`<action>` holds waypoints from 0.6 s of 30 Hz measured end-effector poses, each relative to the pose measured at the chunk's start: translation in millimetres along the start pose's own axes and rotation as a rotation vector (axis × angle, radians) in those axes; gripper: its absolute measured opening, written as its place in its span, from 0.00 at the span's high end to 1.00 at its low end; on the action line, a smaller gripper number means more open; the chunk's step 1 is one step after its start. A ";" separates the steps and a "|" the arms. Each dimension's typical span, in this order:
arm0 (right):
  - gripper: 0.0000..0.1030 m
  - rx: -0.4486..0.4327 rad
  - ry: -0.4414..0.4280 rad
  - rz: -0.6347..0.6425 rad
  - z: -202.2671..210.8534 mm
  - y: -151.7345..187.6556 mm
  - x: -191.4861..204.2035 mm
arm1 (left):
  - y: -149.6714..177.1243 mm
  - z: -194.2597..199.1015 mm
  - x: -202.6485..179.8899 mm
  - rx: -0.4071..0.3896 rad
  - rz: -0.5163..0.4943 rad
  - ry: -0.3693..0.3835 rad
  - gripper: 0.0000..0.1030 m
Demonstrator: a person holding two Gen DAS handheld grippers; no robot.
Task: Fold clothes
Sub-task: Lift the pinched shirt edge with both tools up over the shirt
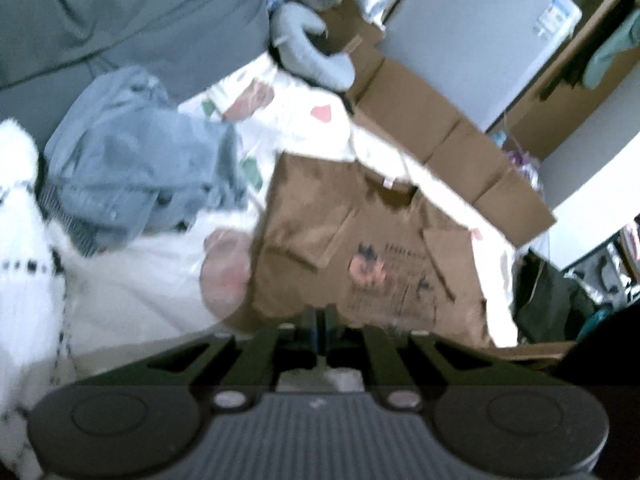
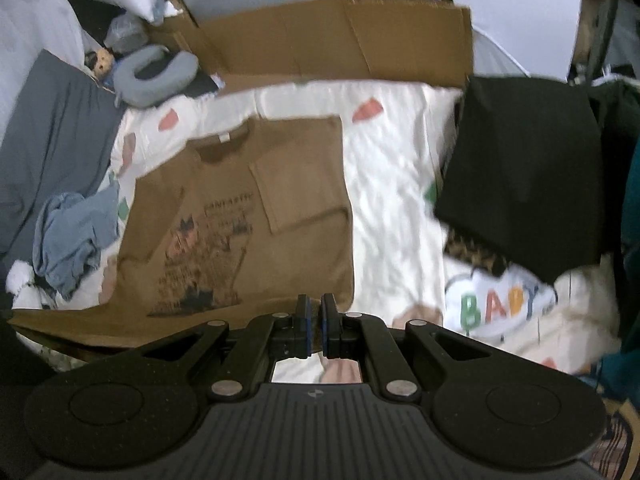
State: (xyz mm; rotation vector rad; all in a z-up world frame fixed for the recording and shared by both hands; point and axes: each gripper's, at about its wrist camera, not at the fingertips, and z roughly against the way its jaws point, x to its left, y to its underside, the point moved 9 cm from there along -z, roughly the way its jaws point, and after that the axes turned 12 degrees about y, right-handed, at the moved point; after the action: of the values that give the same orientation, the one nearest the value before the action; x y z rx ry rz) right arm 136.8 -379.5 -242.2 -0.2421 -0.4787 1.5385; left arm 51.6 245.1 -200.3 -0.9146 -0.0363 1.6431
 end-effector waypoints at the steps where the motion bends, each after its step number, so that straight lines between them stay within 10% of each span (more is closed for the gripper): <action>1: 0.98 -0.007 0.001 0.003 1.7 -6.8 1.8 | -6.1 -0.1 -0.9 -0.009 -0.001 0.001 0.97; 18: 0.98 -0.087 -0.050 0.040 -17.9 -93.6 17.5 | -81.9 -33.5 -8.7 -0.025 -0.024 -0.038 0.97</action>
State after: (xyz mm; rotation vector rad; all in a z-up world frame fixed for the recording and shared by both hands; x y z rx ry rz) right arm 227.9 -362.7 -214.2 -0.2825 -0.5834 1.5677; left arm 137.9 247.9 -179.0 -0.8990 -0.0938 1.6406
